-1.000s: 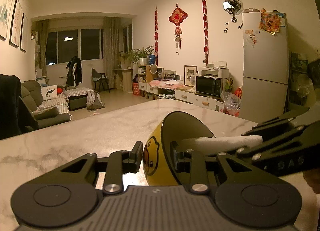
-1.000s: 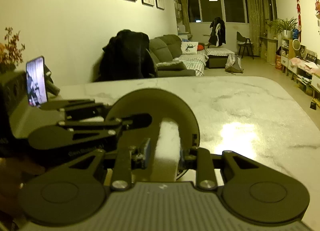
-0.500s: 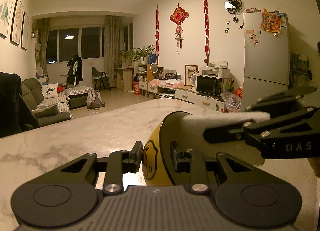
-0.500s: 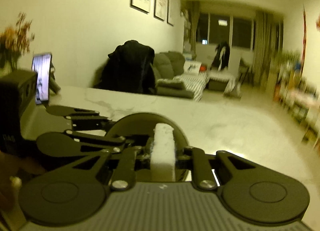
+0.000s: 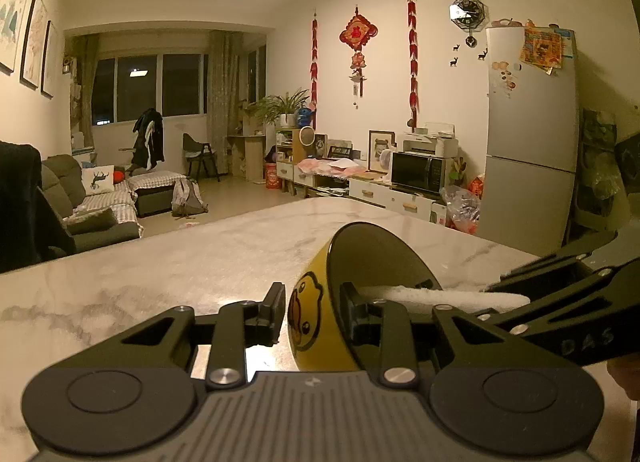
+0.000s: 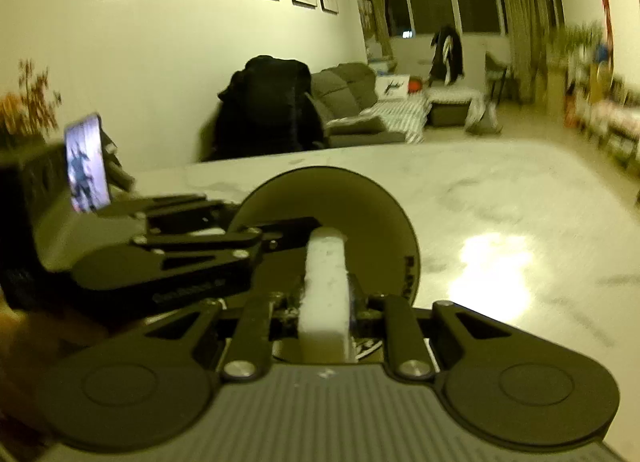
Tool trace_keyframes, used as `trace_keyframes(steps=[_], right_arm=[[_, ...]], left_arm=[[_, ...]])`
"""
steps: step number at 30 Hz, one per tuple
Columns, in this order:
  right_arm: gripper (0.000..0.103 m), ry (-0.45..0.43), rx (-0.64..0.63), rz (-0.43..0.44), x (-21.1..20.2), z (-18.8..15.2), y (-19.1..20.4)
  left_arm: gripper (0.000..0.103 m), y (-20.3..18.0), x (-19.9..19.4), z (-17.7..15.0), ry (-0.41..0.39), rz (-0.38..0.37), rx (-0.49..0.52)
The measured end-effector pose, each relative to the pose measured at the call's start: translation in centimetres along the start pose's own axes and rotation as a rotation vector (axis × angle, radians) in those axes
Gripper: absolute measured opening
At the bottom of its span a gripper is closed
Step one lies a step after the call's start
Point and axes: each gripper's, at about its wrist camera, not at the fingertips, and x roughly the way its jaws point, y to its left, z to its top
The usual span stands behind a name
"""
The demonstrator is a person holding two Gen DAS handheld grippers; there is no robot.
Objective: Clean bowl
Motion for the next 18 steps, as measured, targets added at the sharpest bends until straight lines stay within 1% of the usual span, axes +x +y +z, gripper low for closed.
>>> trace_keyframes(steps=[3, 6, 9, 11, 13, 17, 18], right_arm=[[0.019, 0.026, 0.055, 0.052, 0.4, 0.1, -0.5], [0.019, 0.039, 0.065, 0.037, 0.8, 0.1, -0.6], [0.019, 0.035, 0.037, 0.014, 0.6, 0.1, -0.4], [0.019, 0.016, -0.017, -0.021, 0.3, 0.1, 0.1], [0.018, -0.006, -0.087, -0.083, 0.1, 0.1, 0.8], [0.018, -0.063, -0.217, -0.203, -0.1, 0.3, 2.0], [0.018, -0.069, -0.232, -0.212, -0.1, 0.4, 2.1]], left_arm=[[0.03, 0.1, 0.0, 0.1, 0.007, 0.005, -0.008], [0.03, 0.1, 0.0, 0.1, 0.008, 0.002, -0.012], [0.03, 0.0, -0.1, 0.2, 0.007, -0.005, -0.004], [0.03, -0.1, 0.0, 0.2, 0.009, -0.012, -0.004], [0.032, 0.0, 0.1, 0.2, 0.026, -0.035, -0.014], [0.032, 0.0, 0.1, 0.2, 0.026, -0.032, -0.014], [0.032, 0.0, 0.1, 0.2, 0.025, -0.032, -0.015]])
